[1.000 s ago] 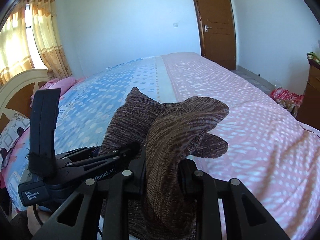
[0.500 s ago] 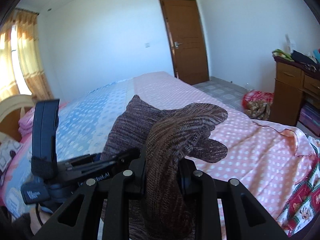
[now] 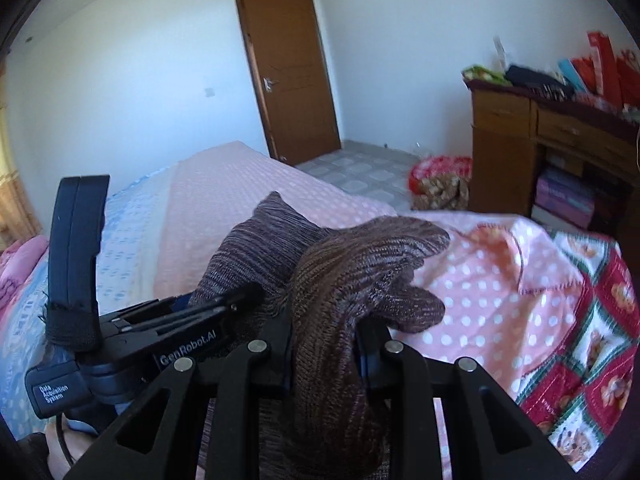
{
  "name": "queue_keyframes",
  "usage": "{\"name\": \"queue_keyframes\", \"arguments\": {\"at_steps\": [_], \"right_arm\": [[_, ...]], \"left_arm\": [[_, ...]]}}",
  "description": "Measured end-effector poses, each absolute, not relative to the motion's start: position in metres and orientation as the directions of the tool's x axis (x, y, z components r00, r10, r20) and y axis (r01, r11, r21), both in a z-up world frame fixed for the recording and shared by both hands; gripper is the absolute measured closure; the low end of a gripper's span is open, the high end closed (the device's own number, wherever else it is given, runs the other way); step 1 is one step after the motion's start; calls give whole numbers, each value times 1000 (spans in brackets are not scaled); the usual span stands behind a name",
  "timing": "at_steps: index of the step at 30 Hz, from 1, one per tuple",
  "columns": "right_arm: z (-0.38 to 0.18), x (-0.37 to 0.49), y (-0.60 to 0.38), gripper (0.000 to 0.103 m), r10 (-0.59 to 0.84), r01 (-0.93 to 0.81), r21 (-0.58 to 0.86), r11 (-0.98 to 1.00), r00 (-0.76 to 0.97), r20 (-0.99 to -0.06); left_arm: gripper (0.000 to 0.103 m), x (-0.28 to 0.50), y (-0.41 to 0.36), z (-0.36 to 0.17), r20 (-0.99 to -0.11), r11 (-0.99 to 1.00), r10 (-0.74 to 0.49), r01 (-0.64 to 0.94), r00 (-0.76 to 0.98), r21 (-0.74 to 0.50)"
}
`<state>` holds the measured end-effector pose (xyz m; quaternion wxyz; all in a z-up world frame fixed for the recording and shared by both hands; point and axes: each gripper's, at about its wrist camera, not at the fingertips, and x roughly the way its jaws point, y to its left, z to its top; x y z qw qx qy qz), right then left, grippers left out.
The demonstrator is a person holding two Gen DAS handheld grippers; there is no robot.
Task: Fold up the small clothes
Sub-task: 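Grasp the folded sweater bundle with both grippers and lift it, then carry the folded sweater to the bed edge by the quilt and release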
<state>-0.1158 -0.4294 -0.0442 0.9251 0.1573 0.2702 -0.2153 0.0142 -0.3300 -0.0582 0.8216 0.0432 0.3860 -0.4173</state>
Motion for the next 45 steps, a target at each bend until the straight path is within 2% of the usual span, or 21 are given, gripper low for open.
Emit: {"name": "queue_keyframes", "arguments": {"at_steps": [4, 5, 6, 8, 9, 10, 11, 12, 15, 21, 24, 26, 28, 32, 34, 36, 38, 40, 41, 43, 45], "right_arm": [[-65, -119, -449, 80, -305, 521, 195, 831, 719, -625], [-68, -120, -453, 80, -291, 528, 215, 822, 713, -638], [-75, -120, -457, 79, -269, 534, 239, 811, 704, -658], [-89, -121, -466, 76, -218, 539, 294, 789, 693, -687], [-94, -125, -471, 72, -190, 542, 342, 768, 702, -686], [-97, -130, -477, 61, -168, 549, 389, 740, 711, -683], [-99, -134, -484, 53, -144, 559, 440, 703, 718, -681], [-101, -140, -493, 41, -111, 563, 503, 656, 730, -674], [-97, -159, -512, 41, -85, 531, 635, 561, 800, -594], [-88, -131, -531, 41, -67, 528, 571, 628, 769, -636], [-84, -102, -536, 41, -42, 511, 531, 676, 746, -664], [-80, -90, -532, 51, -41, 505, 487, 712, 723, -690], [-68, -84, -523, 75, -94, 490, 390, 780, 708, -700], [-46, -79, -506, 79, -241, 442, 159, 883, 717, -654], [-56, -71, -510, 81, -314, 459, 50, 887, 679, -663], [-74, -68, -516, 80, -322, 467, 28, 884, 651, -688], [-76, -76, -519, 76, -320, 473, 60, 879, 678, -662], [-74, -87, -524, 53, -327, 510, 93, 855, 670, -666], [-72, -93, -528, 48, -332, 528, 102, 843, 661, -673], [-65, -110, -526, 47, -356, 584, 147, 798, 655, -667], [-47, -136, -513, 47, -390, 601, 179, 779, 689, -611]], "left_arm": [[68, 15, -335, -67, -693, 666, -618, 717, 372, -208], [59, 17, -335, -69, -703, 667, -612, 714, 363, -212], [56, 19, -333, -72, -709, 669, -609, 711, 356, -218], [36, 23, -323, -77, -714, 672, -613, 699, 338, -247], [31, 26, -319, -79, -720, 675, -612, 691, 327, -260], [20, 29, -312, -81, -726, 678, -610, 684, 317, -271], [15, 32, -304, -83, -727, 679, -616, 673, 304, -293], [15, 34, -300, -84, -726, 675, -625, 667, 287, -317], [16, 39, -288, -85, -720, 648, -661, 642, 208, -410], [16, 11, -264, -75, -687, 619, -690, 679, 229, -395], [16, 5, -271, -83, -712, 630, -660, 694, 241, -349], [12, 6, -272, -92, -724, 646, -646, 679, 241, -350], [7, 9, -270, -98, -724, 663, -648, 643, 237, -384], [6, 1, -273, -98, -723, 684, -629, 647, 287, -338], [2, -5, -277, -97, -722, 694, -611, 659, 325, -290], [0, -5, -278, -97, -723, 702, -601, 657, 341, -274], [0, 1, -276, -99, -728, 701, -605, 650, 322, -295], [0, 4, -273, -97, -737, 706, -599, 642, 315, -299], [0, 4, -271, -93, -738, 710, -593, 643, 324, -288], [0, -2, -270, -83, -729, 721, -574, 653, 374, -232], [0, -10, -271, -77, -720, 734, -543, 661, 431, -158]]}}
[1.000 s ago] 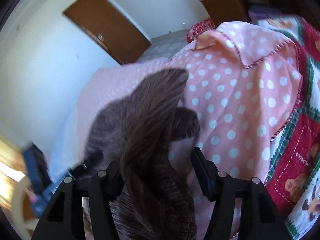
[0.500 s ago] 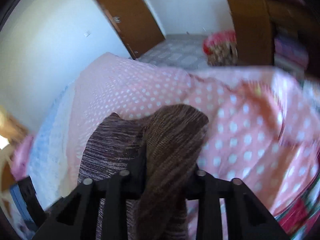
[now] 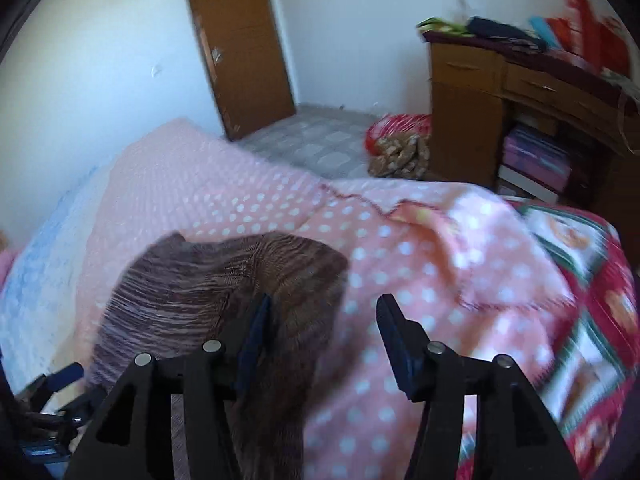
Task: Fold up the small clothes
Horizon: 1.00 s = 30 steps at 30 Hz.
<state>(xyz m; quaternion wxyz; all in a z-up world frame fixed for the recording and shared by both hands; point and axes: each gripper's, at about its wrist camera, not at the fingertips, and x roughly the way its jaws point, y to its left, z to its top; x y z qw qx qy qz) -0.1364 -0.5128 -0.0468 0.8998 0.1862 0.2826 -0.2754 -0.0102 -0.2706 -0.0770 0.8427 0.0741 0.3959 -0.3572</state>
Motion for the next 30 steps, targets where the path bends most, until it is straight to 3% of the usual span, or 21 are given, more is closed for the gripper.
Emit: {"name": "queue_keyframes", "arguments": {"at_steps": [6, 23, 30], "right_arm": [[-16, -162, -450, 46, -478, 642, 149, 752, 687, -548], [7, -213, -335, 45, -560, 664, 95, 742, 691, -457], [29, -259, -309, 38, -681, 727, 54, 685, 665, -307]], "left_arm": [[1, -38, -265, -54, -680, 746, -490, 665, 545, -4], [0, -92, -191, 0, -542, 768, -536, 640, 647, 5], [0, -130, -180, 20, -481, 781, -522, 622, 704, 63]]}}
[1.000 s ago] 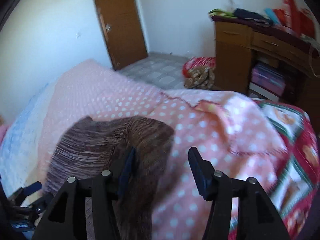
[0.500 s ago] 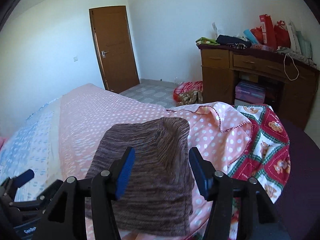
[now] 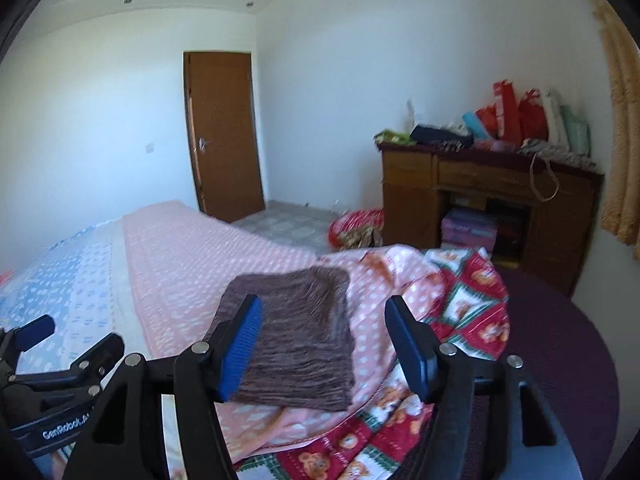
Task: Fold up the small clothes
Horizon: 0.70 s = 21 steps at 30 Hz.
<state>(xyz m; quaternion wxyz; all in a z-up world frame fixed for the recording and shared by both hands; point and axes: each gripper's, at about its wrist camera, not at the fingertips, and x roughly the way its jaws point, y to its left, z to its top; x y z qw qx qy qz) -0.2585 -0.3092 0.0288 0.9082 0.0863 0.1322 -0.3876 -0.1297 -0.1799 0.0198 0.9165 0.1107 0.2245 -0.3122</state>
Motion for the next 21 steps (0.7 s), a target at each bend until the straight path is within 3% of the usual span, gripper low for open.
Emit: {"name": "queue_keyframes", "arguments": {"at_steps": [2, 4, 9, 14, 21], "right_arm": [[37, -267, -304, 36, -697, 731, 52, 680, 667, -262], [45, -273, -299, 27, -709, 732, 41, 681, 671, -216], [62, -284, -289, 26, -711, 722, 39, 691, 688, -144], [68, -291, -287, 26, -706, 716, 70, 694, 697, -127], [65, -293, -289, 26, -715, 726, 90, 682, 688, -127]], "left_arm": [[0, -143, -178, 27, -454, 786, -515, 612, 727, 88], [0, -155, -178, 34, -417, 791, -512, 602, 751, 113], [0, -171, -177, 46, -372, 805, -516, 585, 772, 99], [0, -172, -173, 51, -369, 803, -543, 595, 754, 35], [0, -174, -175, 45, -342, 819, -511, 568, 789, 86]]}}
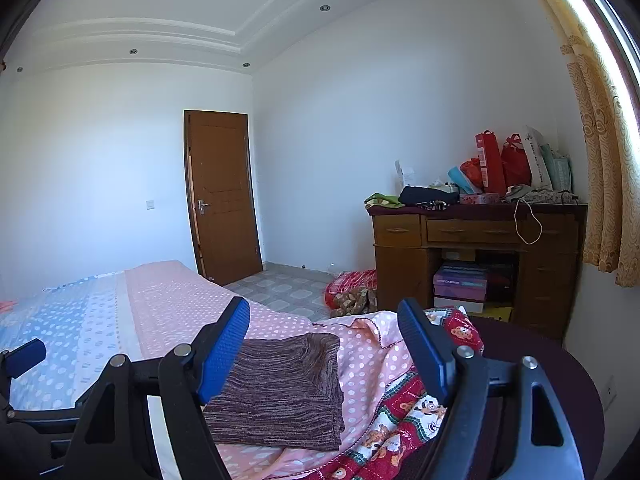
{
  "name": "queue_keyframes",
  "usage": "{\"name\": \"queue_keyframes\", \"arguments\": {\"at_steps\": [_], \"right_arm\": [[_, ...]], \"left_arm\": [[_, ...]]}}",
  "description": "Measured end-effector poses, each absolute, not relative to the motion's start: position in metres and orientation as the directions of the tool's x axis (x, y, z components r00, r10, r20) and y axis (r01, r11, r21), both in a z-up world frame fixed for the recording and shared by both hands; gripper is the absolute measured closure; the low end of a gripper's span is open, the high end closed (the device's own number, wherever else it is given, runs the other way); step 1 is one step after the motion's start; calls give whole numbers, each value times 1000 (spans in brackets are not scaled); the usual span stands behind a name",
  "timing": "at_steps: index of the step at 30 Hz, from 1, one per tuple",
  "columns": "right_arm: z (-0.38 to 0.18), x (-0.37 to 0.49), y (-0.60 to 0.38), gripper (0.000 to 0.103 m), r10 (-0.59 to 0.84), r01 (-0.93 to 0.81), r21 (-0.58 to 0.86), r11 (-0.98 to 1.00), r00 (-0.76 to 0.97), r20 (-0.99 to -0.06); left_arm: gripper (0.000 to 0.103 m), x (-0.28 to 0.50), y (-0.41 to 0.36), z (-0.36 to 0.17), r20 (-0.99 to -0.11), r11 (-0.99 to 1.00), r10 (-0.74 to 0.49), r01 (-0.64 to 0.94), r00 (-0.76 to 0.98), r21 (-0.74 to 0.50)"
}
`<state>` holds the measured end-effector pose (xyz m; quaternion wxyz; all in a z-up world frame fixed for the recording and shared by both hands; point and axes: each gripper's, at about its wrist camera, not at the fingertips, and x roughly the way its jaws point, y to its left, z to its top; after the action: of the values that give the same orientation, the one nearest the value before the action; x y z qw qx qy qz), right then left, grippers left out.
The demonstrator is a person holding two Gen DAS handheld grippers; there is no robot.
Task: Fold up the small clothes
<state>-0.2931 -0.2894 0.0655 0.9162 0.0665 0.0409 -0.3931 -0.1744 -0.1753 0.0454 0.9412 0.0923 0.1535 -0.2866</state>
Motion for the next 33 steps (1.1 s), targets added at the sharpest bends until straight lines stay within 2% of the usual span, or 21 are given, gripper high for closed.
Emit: {"name": "queue_keyframes", "arguments": {"at_steps": [10, 33], "right_arm": [[58, -287, -290, 26, -724, 734, 77, 675, 679, -123], [55, -288, -295, 25, -719, 733, 92, 674, 680, -146]], "left_arm": [[0, -162, -176, 38, -373, 819, -516, 572, 771, 49], [0, -166, -181, 38, -383, 811, -517, 581, 766, 66]]}}
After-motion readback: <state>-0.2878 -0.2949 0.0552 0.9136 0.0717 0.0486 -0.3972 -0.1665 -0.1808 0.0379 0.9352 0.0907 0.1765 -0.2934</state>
